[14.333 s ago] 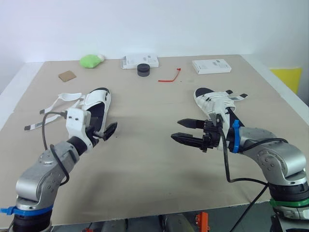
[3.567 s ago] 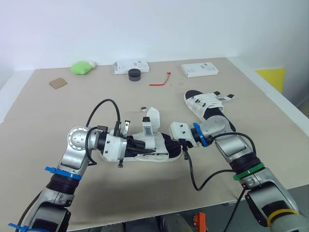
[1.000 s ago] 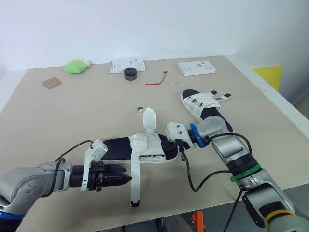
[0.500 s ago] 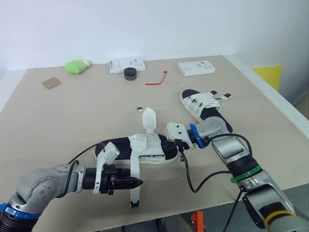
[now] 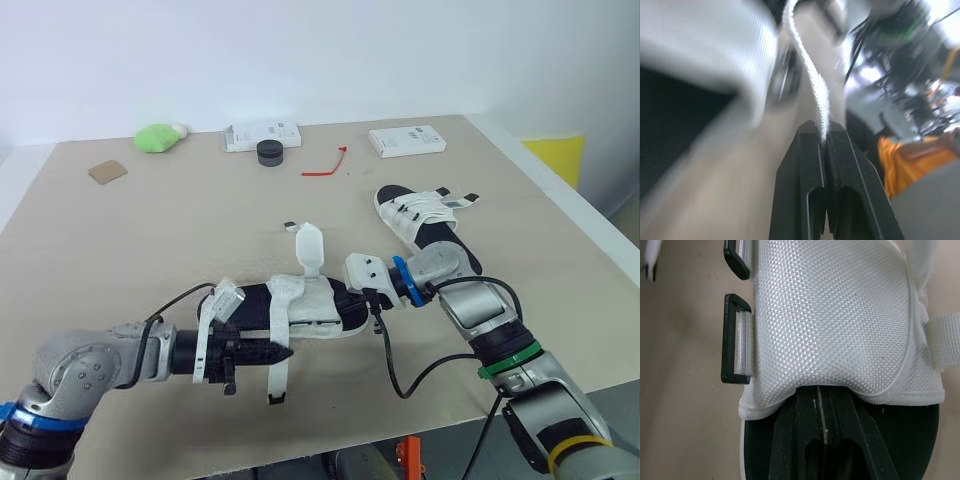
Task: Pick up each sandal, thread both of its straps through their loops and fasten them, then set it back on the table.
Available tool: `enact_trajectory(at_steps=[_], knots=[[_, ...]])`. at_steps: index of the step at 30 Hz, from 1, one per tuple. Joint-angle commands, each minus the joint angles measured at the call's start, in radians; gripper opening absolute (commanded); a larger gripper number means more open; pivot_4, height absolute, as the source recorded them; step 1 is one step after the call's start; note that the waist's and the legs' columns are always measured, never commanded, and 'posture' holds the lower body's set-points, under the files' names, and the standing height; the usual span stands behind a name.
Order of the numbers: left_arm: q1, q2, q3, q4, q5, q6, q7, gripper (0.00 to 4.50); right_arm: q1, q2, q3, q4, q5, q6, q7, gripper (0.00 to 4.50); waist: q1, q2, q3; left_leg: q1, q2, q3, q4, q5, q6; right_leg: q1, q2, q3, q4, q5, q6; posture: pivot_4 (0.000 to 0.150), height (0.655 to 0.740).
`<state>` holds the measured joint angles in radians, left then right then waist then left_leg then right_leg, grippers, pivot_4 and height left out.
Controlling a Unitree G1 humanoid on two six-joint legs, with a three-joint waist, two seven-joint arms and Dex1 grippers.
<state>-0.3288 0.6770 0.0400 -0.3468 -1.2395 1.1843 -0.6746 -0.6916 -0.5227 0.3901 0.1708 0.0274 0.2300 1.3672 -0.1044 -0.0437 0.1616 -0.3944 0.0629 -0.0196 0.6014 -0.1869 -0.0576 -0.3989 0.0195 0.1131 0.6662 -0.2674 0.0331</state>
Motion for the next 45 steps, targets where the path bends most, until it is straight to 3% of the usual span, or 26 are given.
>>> enact_trajectory(at_steps=[1, 8, 15, 30, 37, 45], knots=[[-0.068, -0.019, 0.046, 0.038, -0.082, 0.024, 0.020, 0.01, 0.031, 0.001, 0.068, 0.046, -0.055, 0.011, -0.007, 0.00, -0.001, 0.001, 0.000, 0.000, 0.000, 0.000, 0.000, 0.000, 0.000, 0.000, 0.000, 0.000, 0.000, 0.000, 0.000, 0.150, 0.7400], [-0.269, -0.107, 0.090, 0.276, -0.222, 0.087, 0.144, 0.01, 0.026, 0.002, 0.068, 0.052, -0.057, 0.010, -0.009, 0.00, -0.001, 0.001, 0.000, 0.000, 0.000, -0.003, 0.000, 0.000, 0.000, 0.001, 0.003, 0.001, 0.000, 0.003, 0.006, 0.150, 0.7400], [-0.390, -0.116, 0.035, 0.477, -0.098, 0.146, 0.033, 0.01, 0.025, 0.003, 0.069, 0.049, -0.058, 0.011, -0.012, 0.00, 0.000, 0.001, 0.000, 0.000, 0.000, -0.006, 0.000, 0.000, 0.000, 0.001, 0.005, 0.001, 0.000, 0.003, 0.006, 0.150, 0.7400], [-0.479, -0.103, -0.114, 0.602, 0.213, 0.114, -0.299, 0.01, 0.030, 0.001, 0.066, 0.036, -0.056, 0.019, -0.017, 0.00, -0.001, 0.001, 0.000, -0.001, 0.000, -0.009, 0.000, 0.001, -0.001, 0.001, 0.006, 0.000, 0.000, 0.003, 0.005, 0.150, 0.7400], [-0.570, -0.140, -0.051, 0.712, 0.245, 0.139, -0.330, 0.01, 0.024, 0.000, 0.062, 0.044, -0.056, 0.017, -0.017, 0.00, -0.001, 0.001, 0.000, -0.001, 0.000, -0.009, 0.000, 0.001, -0.001, 0.001, 0.007, 0.000, 0.000, 0.003, 0.005, 0.150, 0.7400], [-0.542, -0.121, -0.071, 0.671, 0.281, 0.186, -0.383, 0.01, 0.026, 0.001, 0.061, 0.044, -0.056, 0.017, -0.020, 0.00, -0.001, 0.001, 0.000, -0.001, 0.000, -0.010, 0.000, 0.001, -0.001, 0.001, 0.007, 0.000, 0.001, 0.003, 0.005, 0.150, 0.7400]])
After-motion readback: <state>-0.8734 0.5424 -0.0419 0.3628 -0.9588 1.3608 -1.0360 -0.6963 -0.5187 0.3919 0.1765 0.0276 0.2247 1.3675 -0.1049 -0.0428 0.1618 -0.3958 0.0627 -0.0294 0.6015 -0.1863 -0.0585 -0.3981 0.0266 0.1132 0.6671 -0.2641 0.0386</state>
